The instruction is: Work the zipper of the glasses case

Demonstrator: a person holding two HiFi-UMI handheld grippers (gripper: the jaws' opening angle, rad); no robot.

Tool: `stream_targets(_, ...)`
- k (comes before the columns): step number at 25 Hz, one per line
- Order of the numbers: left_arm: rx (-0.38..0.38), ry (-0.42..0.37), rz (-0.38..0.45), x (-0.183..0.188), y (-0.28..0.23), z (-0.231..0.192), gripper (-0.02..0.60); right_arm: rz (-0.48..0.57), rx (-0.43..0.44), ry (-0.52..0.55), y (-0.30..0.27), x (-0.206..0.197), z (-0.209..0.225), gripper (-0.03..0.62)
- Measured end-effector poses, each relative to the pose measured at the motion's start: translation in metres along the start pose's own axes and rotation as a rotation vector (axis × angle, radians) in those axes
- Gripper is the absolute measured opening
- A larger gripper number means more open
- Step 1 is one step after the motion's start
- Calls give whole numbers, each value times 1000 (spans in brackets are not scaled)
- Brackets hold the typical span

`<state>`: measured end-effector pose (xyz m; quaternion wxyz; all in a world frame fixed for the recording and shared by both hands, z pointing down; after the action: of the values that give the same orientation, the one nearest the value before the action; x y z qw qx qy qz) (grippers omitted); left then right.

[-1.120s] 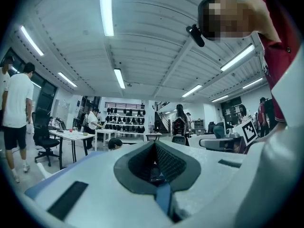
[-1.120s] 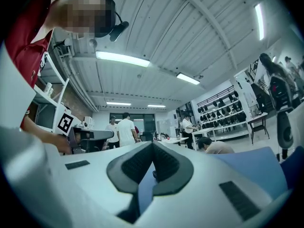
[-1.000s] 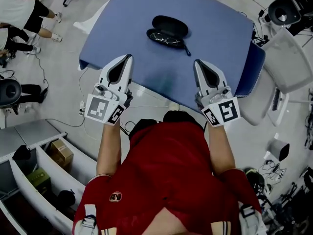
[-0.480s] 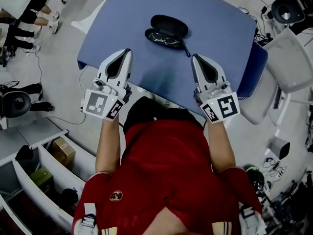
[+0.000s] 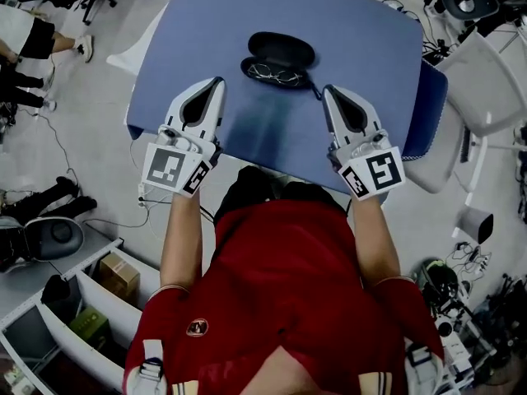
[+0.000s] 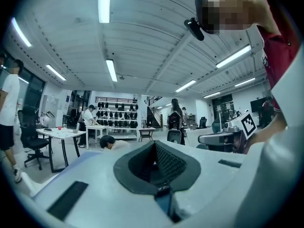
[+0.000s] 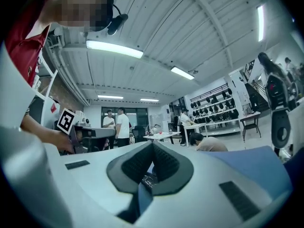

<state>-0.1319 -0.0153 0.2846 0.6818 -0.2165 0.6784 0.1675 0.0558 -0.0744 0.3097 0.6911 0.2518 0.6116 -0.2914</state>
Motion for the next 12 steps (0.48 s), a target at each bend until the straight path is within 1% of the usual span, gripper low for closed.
stream_targets(5, -66, -1, -8, -6, -9, -27, 8, -21, -60, 11, -16, -7, -2, -5)
stream_targets(12, -182, -23, -40, -11, -30, -58, 8, -53, -143, 28, -37, -15, -5, -5)
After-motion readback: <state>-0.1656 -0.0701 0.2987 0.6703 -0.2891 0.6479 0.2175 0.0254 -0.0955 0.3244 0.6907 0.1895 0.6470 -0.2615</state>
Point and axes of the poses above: the fingertips, and each gripper's own axes: y backward along the fingers, z to its right, x out of its top, the point moved 2 cm from there along y, backward along the fingers, and after that the axes turned 14 degrees about -x, right-handed, at the moved point
